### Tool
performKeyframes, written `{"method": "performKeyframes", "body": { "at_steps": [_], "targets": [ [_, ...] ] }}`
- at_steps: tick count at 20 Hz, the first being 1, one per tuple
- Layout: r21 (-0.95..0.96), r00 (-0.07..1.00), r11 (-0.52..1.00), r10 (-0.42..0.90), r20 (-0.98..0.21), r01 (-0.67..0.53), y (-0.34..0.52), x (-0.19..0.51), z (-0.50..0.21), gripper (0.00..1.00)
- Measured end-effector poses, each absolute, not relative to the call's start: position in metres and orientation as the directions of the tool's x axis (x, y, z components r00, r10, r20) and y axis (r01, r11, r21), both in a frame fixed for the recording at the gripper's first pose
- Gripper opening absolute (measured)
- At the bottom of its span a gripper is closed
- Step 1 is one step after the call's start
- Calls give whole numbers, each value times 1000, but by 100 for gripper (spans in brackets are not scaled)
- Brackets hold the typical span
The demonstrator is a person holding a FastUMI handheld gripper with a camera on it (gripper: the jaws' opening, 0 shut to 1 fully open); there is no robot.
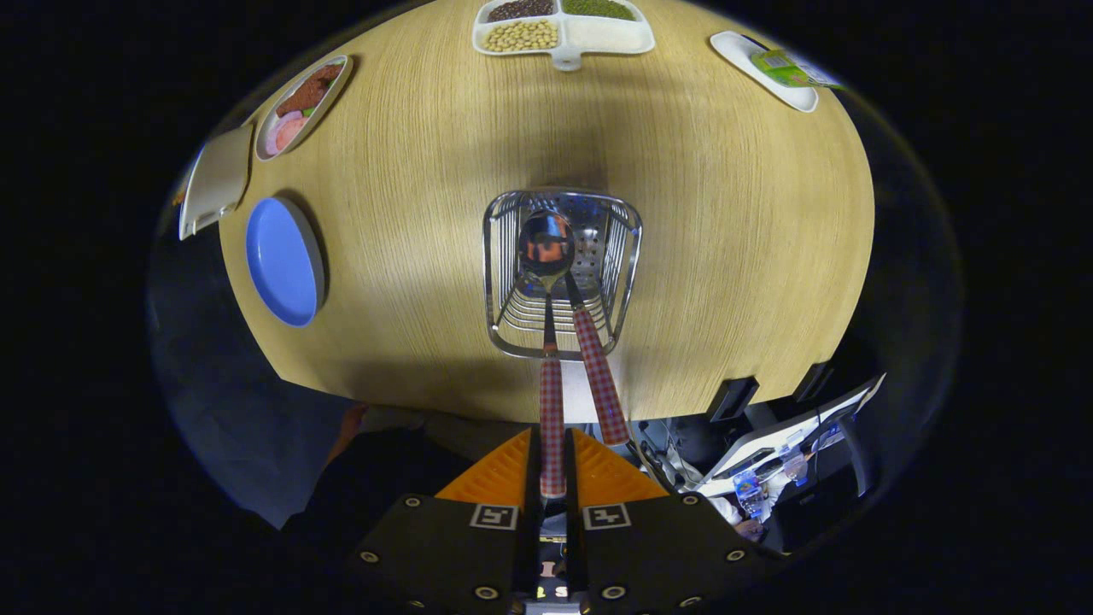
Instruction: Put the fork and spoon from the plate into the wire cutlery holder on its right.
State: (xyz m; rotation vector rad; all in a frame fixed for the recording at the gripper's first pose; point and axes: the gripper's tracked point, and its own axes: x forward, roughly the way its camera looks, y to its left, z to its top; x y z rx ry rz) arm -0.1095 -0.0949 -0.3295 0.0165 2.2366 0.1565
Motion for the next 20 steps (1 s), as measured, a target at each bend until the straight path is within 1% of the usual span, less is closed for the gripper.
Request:
{"method": "performKeyframes", "body": {
  "at_steps": [3, 6, 8, 10, 11, 12, 13, 15, 16, 17, 20],
  "targets": [
    [142, -560, 990, 120, -820, 5, -91, -95, -320, 16],
    [160, -449, 986, 164, -878, 48, -88, -75, -309, 17],
    [186, -355, 978, 206, -912, 91, -81, -62, -299, 26],
    [242, -257, 957, 276, -926, 157, -68, -49, -286, 34],
    [269, -203, 948, 301, -932, 170, -64, -42, -280, 45],
    [279, -150, 944, 305, -940, 175, -65, -38, -277, 51],
    [286, -94, 942, 305, -948, 174, -66, -33, -273, 64],
    [306, 40, 937, 304, -952, 168, -66, -20, -259, 76],
    [309, 117, 940, 294, -949, 142, -65, -10, -252, 82],
    [292, 207, 949, 265, -942, 114, -69, 1, -247, 85],
    [273, 440, 960, 219, -871, 60, -66, 28, -225, 89]
  ]
}}
